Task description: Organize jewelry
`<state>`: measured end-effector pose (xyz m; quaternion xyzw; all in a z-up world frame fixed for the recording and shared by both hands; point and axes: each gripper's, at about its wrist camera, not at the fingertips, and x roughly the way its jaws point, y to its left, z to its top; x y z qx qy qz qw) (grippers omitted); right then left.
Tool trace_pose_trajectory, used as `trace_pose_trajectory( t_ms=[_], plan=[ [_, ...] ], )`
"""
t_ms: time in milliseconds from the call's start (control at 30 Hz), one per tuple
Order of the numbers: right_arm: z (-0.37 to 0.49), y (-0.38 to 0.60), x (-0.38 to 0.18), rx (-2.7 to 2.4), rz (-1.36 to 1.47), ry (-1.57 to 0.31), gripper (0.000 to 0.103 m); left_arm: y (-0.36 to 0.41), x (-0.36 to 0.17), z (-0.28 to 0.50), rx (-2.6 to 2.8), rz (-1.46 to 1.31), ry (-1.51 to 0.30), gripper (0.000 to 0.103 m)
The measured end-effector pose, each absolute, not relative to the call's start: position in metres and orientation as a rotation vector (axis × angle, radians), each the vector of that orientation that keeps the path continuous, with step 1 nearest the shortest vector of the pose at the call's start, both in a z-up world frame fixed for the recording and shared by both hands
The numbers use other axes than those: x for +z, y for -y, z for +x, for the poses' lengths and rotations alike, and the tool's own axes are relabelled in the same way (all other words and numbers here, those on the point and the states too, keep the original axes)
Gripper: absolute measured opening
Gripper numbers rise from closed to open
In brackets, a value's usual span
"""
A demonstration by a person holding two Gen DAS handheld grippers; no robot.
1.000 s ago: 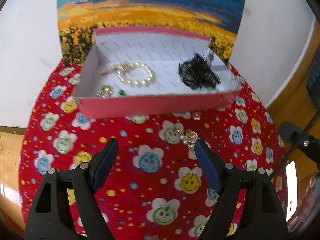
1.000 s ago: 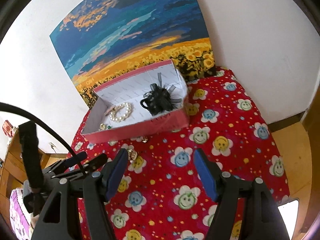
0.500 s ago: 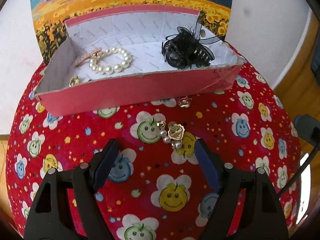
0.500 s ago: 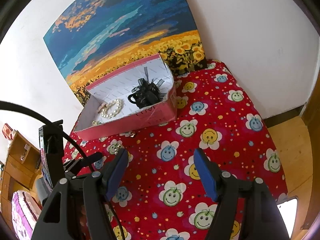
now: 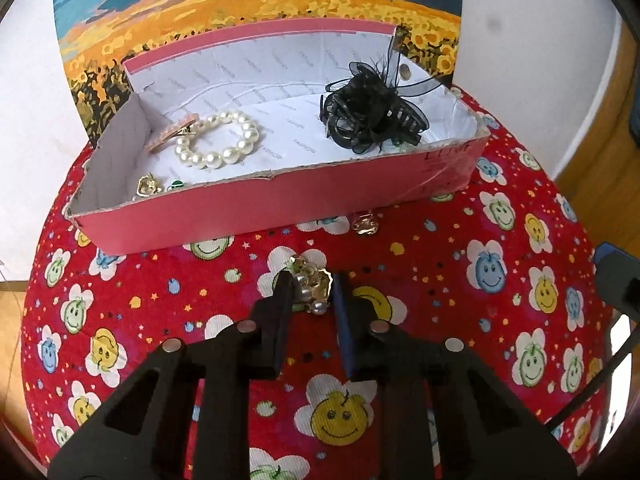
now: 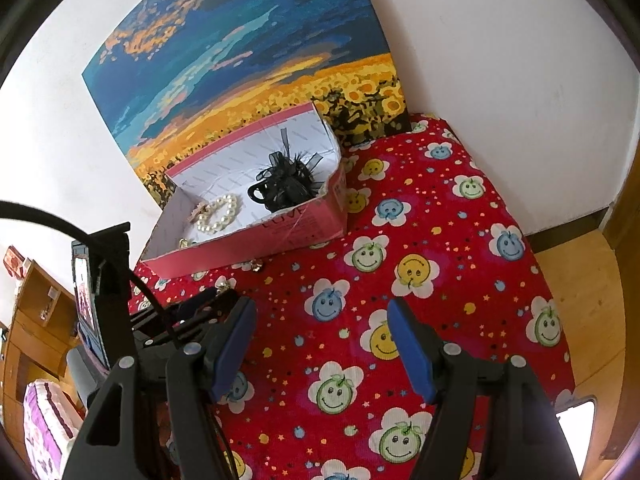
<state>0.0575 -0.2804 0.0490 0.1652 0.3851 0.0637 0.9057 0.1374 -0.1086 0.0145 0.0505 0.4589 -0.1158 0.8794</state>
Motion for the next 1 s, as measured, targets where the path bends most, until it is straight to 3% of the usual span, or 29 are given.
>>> trace_pose_trajectory(
  t_ms=[133,200,733,1000],
  plan=[
    [0.056,0.279,0.051,0.132,0.329,-0.795,0.070,0.098,0.020,0.133,-0.264,0.049,-0.956,0.016],
    [0.055,0.277,0.051,0.133,0.321,-0.799,0.070,0.090,0.026,0.129,-0.257,0.033,-0.942,0.005],
    [0.076,0.216,0.044,0.203,0.235,-0.816,0.070,0.002,0.062,0.103,-0.201,-0.104,-0.850,0.006],
    [0.112,0.187,0.026,0.244,0.195,-0.844,0.064,-0.031,0.067,0.101,-0.170,-0.142,-0.813,0.006]
  ],
)
